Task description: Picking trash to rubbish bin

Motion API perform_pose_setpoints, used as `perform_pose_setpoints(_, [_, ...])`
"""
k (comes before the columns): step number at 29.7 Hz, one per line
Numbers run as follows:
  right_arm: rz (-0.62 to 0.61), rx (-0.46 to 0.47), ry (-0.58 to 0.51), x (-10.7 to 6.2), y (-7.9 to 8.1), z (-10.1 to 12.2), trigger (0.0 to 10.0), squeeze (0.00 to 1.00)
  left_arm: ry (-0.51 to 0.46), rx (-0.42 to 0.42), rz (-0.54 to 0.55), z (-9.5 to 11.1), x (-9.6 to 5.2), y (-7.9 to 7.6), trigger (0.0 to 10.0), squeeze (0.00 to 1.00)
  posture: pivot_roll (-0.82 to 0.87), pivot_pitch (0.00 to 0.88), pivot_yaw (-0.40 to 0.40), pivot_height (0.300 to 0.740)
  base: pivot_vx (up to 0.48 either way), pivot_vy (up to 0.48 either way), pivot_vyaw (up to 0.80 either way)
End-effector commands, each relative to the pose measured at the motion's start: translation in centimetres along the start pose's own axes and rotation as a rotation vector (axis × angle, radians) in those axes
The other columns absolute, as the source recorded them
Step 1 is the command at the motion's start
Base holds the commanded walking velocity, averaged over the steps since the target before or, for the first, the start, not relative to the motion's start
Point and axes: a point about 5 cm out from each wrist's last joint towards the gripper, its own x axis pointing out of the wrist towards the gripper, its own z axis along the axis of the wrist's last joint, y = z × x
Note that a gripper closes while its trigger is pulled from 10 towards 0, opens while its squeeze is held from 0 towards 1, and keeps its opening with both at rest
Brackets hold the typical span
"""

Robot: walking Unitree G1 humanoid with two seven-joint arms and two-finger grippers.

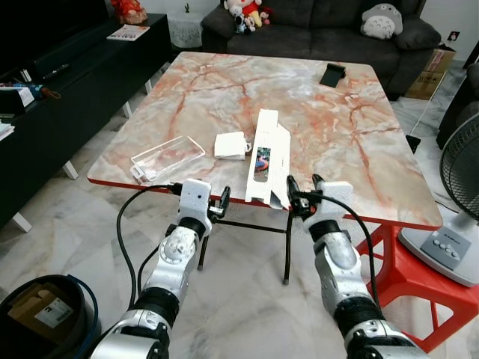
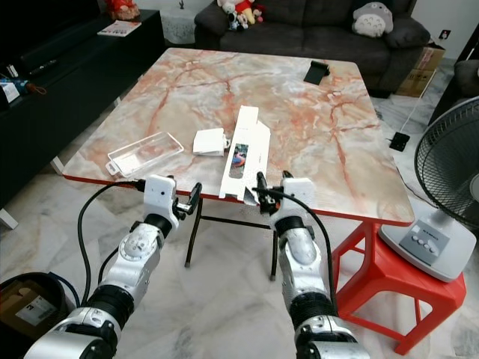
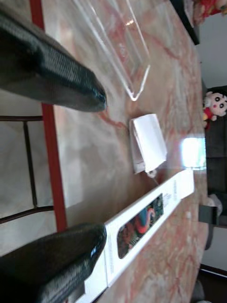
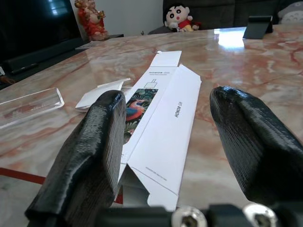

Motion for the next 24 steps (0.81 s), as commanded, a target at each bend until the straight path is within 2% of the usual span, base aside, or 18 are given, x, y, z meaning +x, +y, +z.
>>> perform_pose_setpoints(1, [0.007,0.009,0.009,0.4,0.5,0.1,10.0,0.0,0.001,0.021,-0.006,0.3,0.3,0.0,10.0,0.0,0.01,0.0,-0.025,0.74,0.0,0.0,0.0])
perform_pose_setpoints(6, [0.03,0.05,0.005,0.8,1.7,0.4,10.0,0.0,-0.02,0.023,0.041,0.9,0.6,0.9,10.0,0.0,0.01,0.0,-0.021,0.74,0.0,0.0,0.0])
perform_pose_setpoints(9, [0.041,0.063,0.004,1.0,2.0,0.5,10.0,0.0,-0.034,0.029,0.063,1.2,0.8,1.3,10.0,0.0,0.0,0.0,-0.019,0.74,0.0,0.0,-0.77])
perform_pose_setpoints(13, [0.05,0.035,-0.013,1.0,2.3,0.7,10.0,0.0,-0.04,0.03,0.067,1.5,0.9,1.5,10.0,0.0,0.0,0.0,-0.016,0.74,0.282,0.0,-0.2])
perform_pose_setpoints(24, [0.068,0.068,0.002,1.2,2.9,0.5,10.0,0.0,-0.038,0.029,0.054,1.4,0.9,1.1,10.0,0.0,0.0,0.0,-0.014,0.74,0.296,0.0,0.0])
